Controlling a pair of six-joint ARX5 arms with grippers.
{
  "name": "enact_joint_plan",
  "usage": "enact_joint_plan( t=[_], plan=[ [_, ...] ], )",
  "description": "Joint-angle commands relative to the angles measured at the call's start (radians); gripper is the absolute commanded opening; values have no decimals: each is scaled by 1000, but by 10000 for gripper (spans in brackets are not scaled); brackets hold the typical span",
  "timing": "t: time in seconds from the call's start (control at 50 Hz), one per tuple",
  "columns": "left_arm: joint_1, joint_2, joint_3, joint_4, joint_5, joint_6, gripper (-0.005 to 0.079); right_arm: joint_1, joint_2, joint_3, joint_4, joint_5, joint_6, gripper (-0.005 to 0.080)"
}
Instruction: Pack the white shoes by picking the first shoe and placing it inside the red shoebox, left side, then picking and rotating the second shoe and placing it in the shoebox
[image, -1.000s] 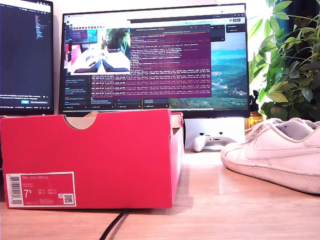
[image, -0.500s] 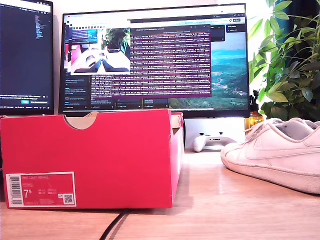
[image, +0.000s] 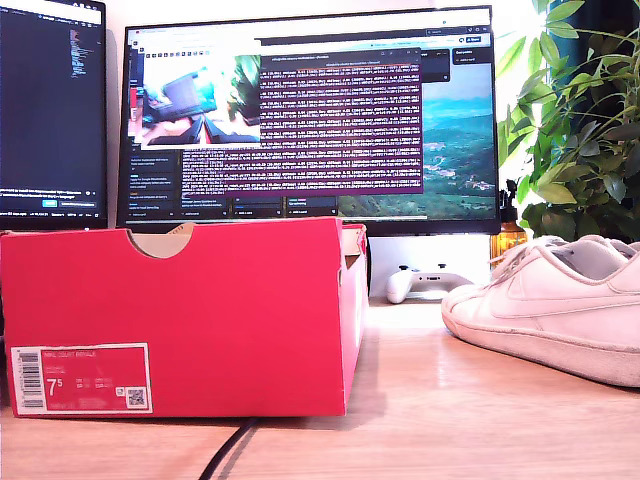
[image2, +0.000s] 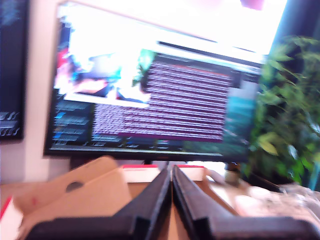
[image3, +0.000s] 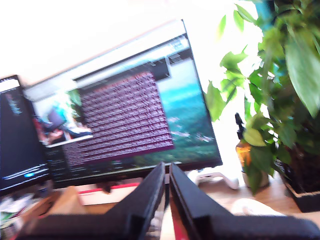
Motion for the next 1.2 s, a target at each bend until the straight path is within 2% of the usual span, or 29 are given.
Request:
enact_joint_plan(
  t=[0.0,0.16,0.18,0.26,0.34,0.38,0.4,0.54,0.7,0.92,1.04,1.18],
  plan=[
    [-3,52,46,-57,29,72,-19,0,60,40,-45,-6,0,-5],
    [-4,206,211,-238,91,167,-19,0,203,171,-150,-27,-4,-5],
    [-6,225,231,-264,93,223,-19,0,219,183,-159,-32,-7,-5],
    [-20,307,311,-384,89,320,-19,0,303,244,-199,-38,-12,-5],
    [-42,386,383,-525,53,438,-19,0,383,299,-248,-53,-29,-5],
    [-58,426,413,-596,35,460,-19,0,424,328,-277,-56,-32,-5],
    [-66,441,424,-625,3,496,-19,0,443,340,-289,-56,-34,-5],
    [-157,539,463,-783,-101,567,-19,0,573,418,-369,-56,-74,-5],
    [-313,618,463,-857,-229,572,-19,0,688,468,-410,-62,-106,-5],
    [-558,777,463,-875,-504,588,-19,0,787,489,-418,-105,-109,-5],
    [-628,883,463,-872,-612,587,-19,0,824,490,-436,-123,-109,-5],
    [-651,993,463,-845,-715,587,-19,0,871,520,-507,-142,-119,-5]
  ],
)
